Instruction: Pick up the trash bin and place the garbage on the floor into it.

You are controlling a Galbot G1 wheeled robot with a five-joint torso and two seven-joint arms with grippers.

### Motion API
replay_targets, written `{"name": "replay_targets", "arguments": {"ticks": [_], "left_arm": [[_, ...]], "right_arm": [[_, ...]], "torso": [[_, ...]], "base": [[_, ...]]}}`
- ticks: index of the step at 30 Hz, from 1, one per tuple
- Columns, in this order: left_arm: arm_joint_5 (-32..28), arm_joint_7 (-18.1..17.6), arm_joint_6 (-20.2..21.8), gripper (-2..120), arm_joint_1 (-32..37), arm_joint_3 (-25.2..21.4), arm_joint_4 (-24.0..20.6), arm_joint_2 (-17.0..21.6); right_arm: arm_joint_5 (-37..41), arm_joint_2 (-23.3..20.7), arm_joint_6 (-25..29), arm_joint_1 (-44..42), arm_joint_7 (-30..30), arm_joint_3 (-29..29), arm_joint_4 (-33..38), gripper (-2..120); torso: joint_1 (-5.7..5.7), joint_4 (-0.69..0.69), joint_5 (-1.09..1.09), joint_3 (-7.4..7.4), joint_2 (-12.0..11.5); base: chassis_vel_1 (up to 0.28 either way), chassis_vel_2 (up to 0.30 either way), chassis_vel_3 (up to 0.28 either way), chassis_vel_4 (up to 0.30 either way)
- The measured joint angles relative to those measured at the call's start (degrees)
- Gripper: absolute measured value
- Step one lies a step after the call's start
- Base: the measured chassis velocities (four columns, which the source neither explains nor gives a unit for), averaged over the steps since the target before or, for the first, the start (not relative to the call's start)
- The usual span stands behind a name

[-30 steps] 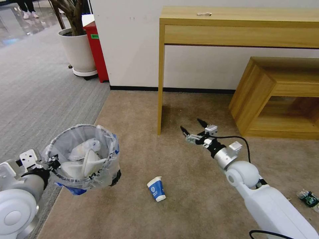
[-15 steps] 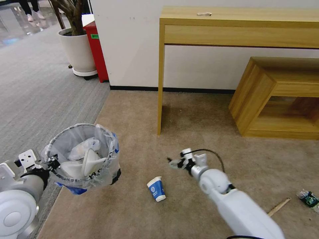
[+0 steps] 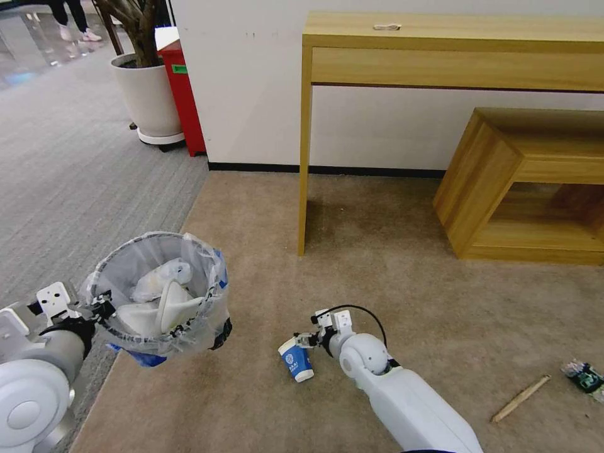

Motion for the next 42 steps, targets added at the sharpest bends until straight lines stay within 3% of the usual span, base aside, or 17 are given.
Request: {"name": "replay_targets", "arguments": {"ticks": [24,34,42], "left_arm": [[2.04,0.99,-0.34,1,0.56,0.85,-0.13,-0.95],[2.90,1.18,-0.45,1,0.09,1.61,0.36,-1.11],[3.85,1.40,-0.59,1,-0.22,2.45,0.92,-1.18]], "right_arm": [[-4.92,4.00,4.77,2.07,-2.81,-2.27,-14.14,100],[-6.22,4.12,4.81,1.55,-4.52,-2.64,-13.97,100],[-6.27,2.86,4.71,1.01,-5.44,-2.91,-12.03,77]], "torso": [[0.00,0.00,0.01,0.00,0.00],[0.00,0.00,0.00,0.00,0.00],[0.00,0.01,0.02,0.00,0.00]], "base": [[0.000,0.000,0.000,0.000],[0.000,0.000,0.000,0.000],[0.000,0.000,0.000,0.000]]}}
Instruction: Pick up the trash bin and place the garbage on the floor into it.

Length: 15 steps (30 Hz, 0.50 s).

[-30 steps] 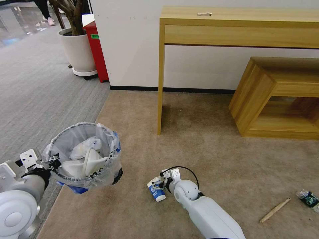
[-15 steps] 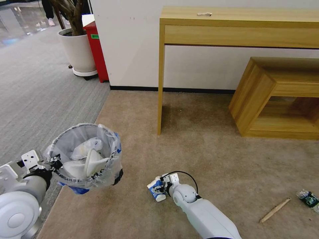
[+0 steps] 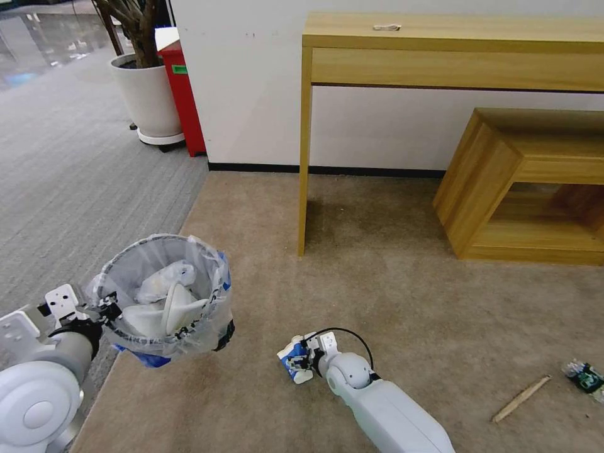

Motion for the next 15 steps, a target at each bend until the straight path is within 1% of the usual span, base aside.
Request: {"name": "replay_targets", "arguments": {"ticks": [1,2,3,5,6,9,10,12,13,15], "left_arm": [[0.11,0.02,-0.03,1,-0.05,0.10,0.07,-0.02],[0.11,0.02,-0.03,1,-0.05,0.10,0.07,-0.02],[0.26,0.04,-0.09,1,-0.13,0.22,0.19,-0.02],[0.36,0.07,-0.13,1,-0.25,0.35,0.28,-0.01],[0.36,0.07,-0.13,1,-0.25,0.35,0.28,-0.01],[0.46,0.16,-0.23,1,-0.33,0.44,0.45,-0.01],[0.46,0.16,-0.23,1,-0.33,0.44,0.45,-0.01],[0.68,0.29,-0.33,1,-0.33,0.55,0.56,-0.06],[0.68,0.29,-0.33,1,-0.33,0.55,0.56,-0.06],[0.84,0.38,-0.38,1,-0.32,0.72,0.62,-0.09]], "right_arm": [[0.01,-0.22,-0.01,-0.10,-0.09,0.00,0.45,72],[0.01,-0.22,-0.01,-0.10,-0.09,0.00,0.45,72],[0.03,-0.57,0.00,-0.23,-0.20,0.02,1.13,65],[0.06,-1.08,-0.01,-0.43,-0.30,0.05,2.21,57],[0.06,-1.08,-0.01,-0.43,-0.30,0.05,2.21,57],[0.05,-1.74,-0.10,-0.72,-0.34,0.05,3.54,42],[0.05,-1.74,-0.10,-0.72,-0.34,0.05,3.54,42],[0.03,-2.11,-0.13,-0.89,-0.36,0.03,4.14,32],[0.03,-2.11,-0.13,-0.89,-0.36,0.03,4.14,32],[0.03,-2.47,-0.15,-1.03,-0.37,0.08,4.80,21]], "torso": [[0.00,0.00,0.00,0.00,0.00],[0.00,0.00,0.00,0.00,0.00],[0.00,0.00,0.00,0.00,0.00],[0.00,-0.01,-0.02,0.00,0.00],[0.00,-0.01,-0.02,0.00,0.00],[0.00,-0.01,-0.02,0.00,0.00],[0.00,-0.01,-0.02,0.00,0.00],[0.00,-0.01,-0.02,0.00,0.00],[0.00,-0.01,-0.02,0.00,0.00],[0.00,-0.01,-0.02,0.00,0.00]], "base": [[0.000,0.000,0.000,0.000],[0.000,0.000,0.000,0.000],[0.000,0.000,0.000,0.000],[0.000,0.000,0.000,0.000],[0.000,0.000,0.000,0.000],[0.000,0.000,0.000,0.000],[0.000,0.000,0.000,0.000],[0.000,0.000,0.000,0.000],[0.000,0.000,0.000,0.000],[0.000,0.000,0.000,0.000]]}}
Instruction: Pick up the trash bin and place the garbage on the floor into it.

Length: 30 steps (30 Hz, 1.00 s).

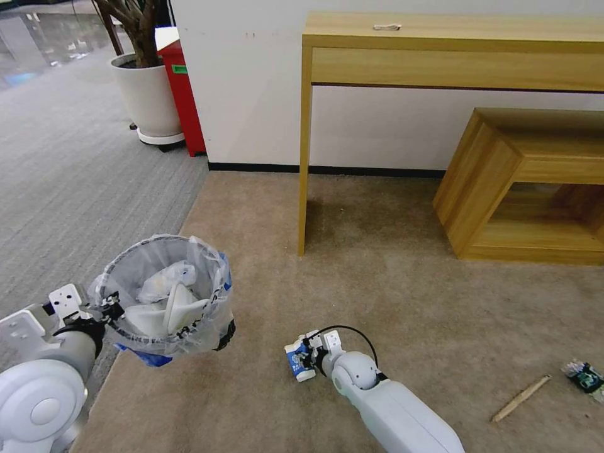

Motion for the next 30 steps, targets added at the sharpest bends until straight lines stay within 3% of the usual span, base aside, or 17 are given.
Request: {"name": "replay_targets", "arguments": {"ticks": [7,15,21,24,28,30], "left_arm": [[0.18,0.04,-0.07,1,0.04,0.32,0.00,-0.03],[0.54,0.06,-0.16,1,0.12,1.08,-0.19,-0.23],[0.69,0.09,-0.19,1,0.30,2.16,-0.23,-0.19],[0.93,0.10,-0.22,1,0.38,2.64,-0.23,-0.12],[0.63,0.29,-0.23,1,0.82,4.94,-0.80,0.33],[-1.99,0.31,0.18,1,1.31,5.86,-1.77,0.93]], "right_arm": [[0.12,-1.19,0.41,-0.12,-0.01,0.29,2.30,1],[0.91,-3.63,2.40,-0.15,0.10,1.35,6.90,0],[1.85,-9.60,7.53,-0.13,-0.93,5.51,14.03,0],[2.01,-10.40,8.22,0.16,-1.39,6.68,15.45,0],[5.26,-13.35,14.13,3.28,-5.23,10.34,21.54,0],[7.42,-15.60,20.81,4.81,-13.23,11.23,24.19,0]], "torso": [[0.00,0.00,0.00,0.00,0.00],[0.00,0.00,0.01,0.00,0.00],[0.00,0.00,0.01,0.00,0.00],[0.00,-0.01,0.00,-0.01,0.00],[0.00,0.01,0.01,-0.01,0.00],[0.00,0.00,0.02,-0.01,0.00]], "base": [[0.000,0.000,0.000,0.000],[0.000,0.000,0.000,0.000],[0.000,0.000,0.000,0.000],[0.000,0.000,0.000,0.000],[0.000,0.000,0.000,0.000],[0.000,0.000,0.000,0.000]]}}
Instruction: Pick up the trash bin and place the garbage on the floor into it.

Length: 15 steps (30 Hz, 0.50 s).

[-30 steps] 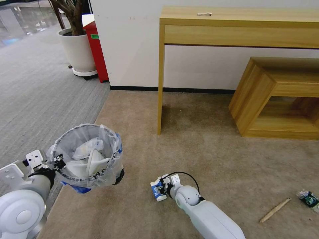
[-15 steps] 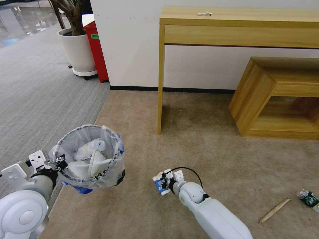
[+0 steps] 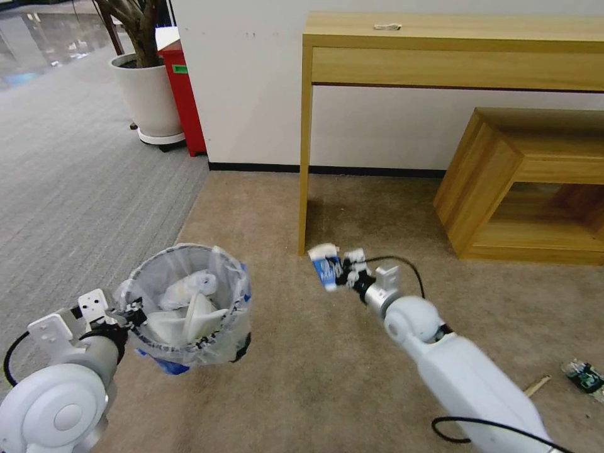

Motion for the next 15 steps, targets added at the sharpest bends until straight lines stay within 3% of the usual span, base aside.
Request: {"name": "replay_targets", "arguments": {"ticks": [5,8,15], "left_arm": [[-3.42,-0.06,0.53,1,0.41,0.55,-0.58,0.52],[-5.30,-0.04,0.96,1,0.48,1.68,-0.74,0.66],[-7.58,1.47,1.60,1,0.09,4.63,-0.61,1.45]], "right_arm": [[3.80,-1.51,6.47,1.79,-7.96,0.11,1.70,0],[7.11,-1.60,12.56,4.34,-16.25,-0.22,1.51,0],[14.92,-0.99,17.19,7.87,-27.45,-1.95,0.17,0]], "torso": [[0.00,0.00,-0.01,0.00,0.00],[0.00,0.01,-0.01,0.00,0.00],[0.00,0.00,-0.02,0.00,0.00]], "base": [[0.000,0.000,0.000,0.000],[0.000,0.000,0.000,0.000],[0.000,0.000,0.000,0.000]]}}
